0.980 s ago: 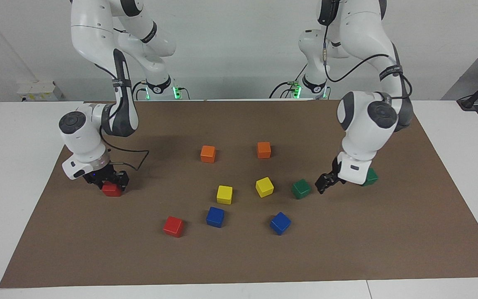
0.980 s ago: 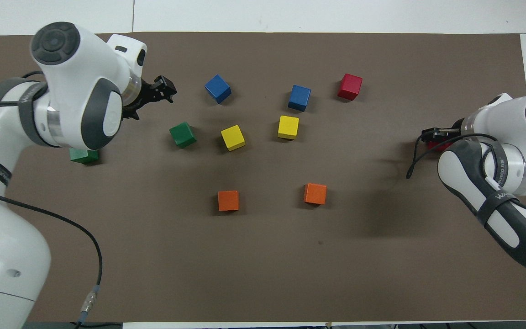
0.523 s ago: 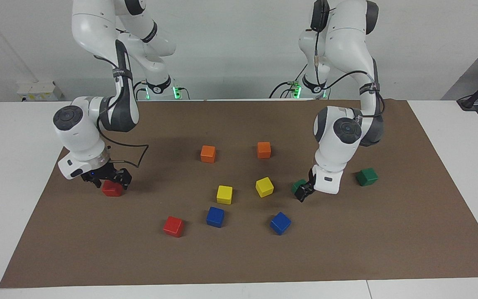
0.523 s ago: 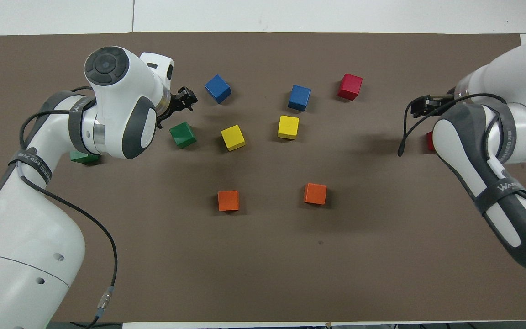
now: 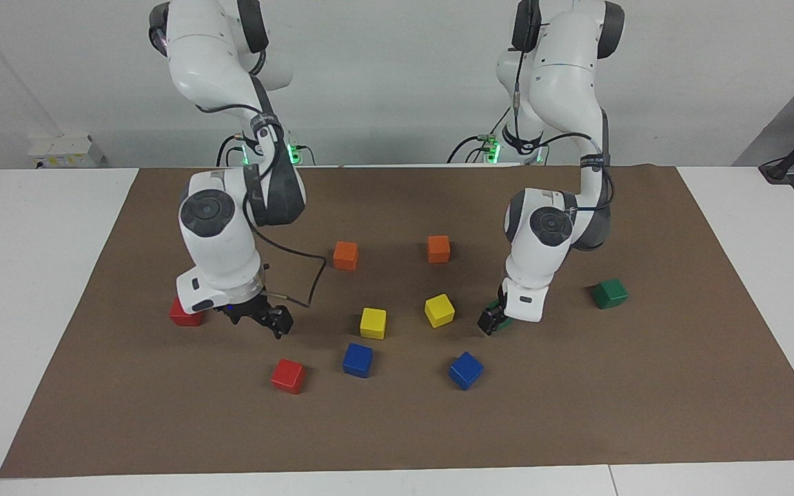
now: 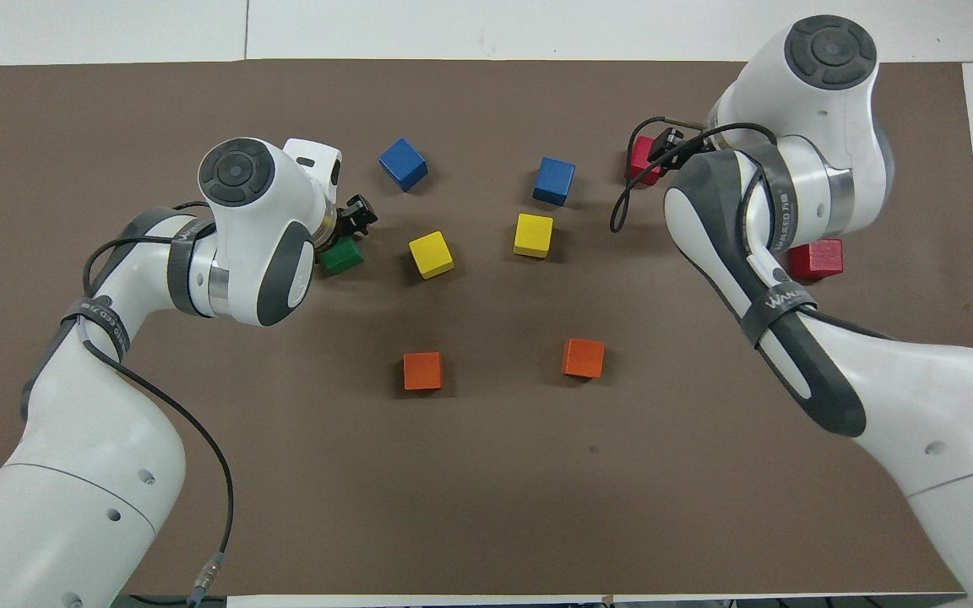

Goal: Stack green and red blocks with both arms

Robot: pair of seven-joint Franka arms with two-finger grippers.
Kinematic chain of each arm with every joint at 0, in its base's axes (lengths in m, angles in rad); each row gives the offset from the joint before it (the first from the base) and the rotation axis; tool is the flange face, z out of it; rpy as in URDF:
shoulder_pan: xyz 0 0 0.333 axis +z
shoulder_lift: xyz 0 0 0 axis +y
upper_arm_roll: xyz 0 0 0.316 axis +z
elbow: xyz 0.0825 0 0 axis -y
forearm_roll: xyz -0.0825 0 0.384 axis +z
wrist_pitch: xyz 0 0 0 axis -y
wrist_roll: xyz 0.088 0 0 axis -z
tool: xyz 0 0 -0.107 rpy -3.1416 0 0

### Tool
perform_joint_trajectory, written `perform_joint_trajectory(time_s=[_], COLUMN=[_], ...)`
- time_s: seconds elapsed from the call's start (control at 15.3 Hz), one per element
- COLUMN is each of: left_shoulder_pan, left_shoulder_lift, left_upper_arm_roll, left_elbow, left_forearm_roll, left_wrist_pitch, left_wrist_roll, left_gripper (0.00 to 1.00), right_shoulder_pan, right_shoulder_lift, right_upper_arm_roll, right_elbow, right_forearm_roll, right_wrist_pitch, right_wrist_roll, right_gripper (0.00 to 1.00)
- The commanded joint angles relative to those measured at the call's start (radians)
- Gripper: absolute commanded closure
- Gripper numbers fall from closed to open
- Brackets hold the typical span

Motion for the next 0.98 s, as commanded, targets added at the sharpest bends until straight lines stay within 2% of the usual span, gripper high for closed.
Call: perform_joint_trajectory(time_s=[0.0,0.13,0.2,0.39,0.65,0.91], left_shoulder_pan=[-0.021,0.009,0.049,0.196,0.354,0.387], left_shoulder_lift=[-0.045,-0.067,-0.102,-0.159,-0.171,-0.183], left_upper_arm_roll=[0.022,0.026,0.026,0.020,0.023,0.025], left_elbow=[-0.009,0.066,0.070,0.062,0.041,-0.010], left_forearm_roll=[0.029,0.115,0.117,0.111,0.034,-0.003], left_wrist_pitch=[-0.069,-0.239,-0.285,-0.344,-0.335,-0.292], left_wrist_roll=[-0.020,0.056,0.157,0.432,0.757,0.795], left_gripper=[1.00,1.00,1.00,1.00,1.00,1.00], right_shoulder_pan=[0.019,0.021,0.021,0.030,0.019,0.015], right_shoulder_lift=[0.119,0.137,0.156,0.203,0.213,0.216], right_upper_arm_roll=[0.000,0.000,0.000,0.002,0.002,0.002], right_elbow=[0.181,0.195,0.208,0.227,0.216,0.193], right_forearm_roll=[-0.014,-0.020,-0.020,-0.022,-0.025,-0.016], right_wrist_pitch=[-0.050,-0.032,-0.026,0.029,0.066,0.132], right_wrist_roll=[0.036,0.036,0.036,0.036,0.030,0.029], right_gripper=[0.00,0.00,0.00,0.00,0.00,0.00])
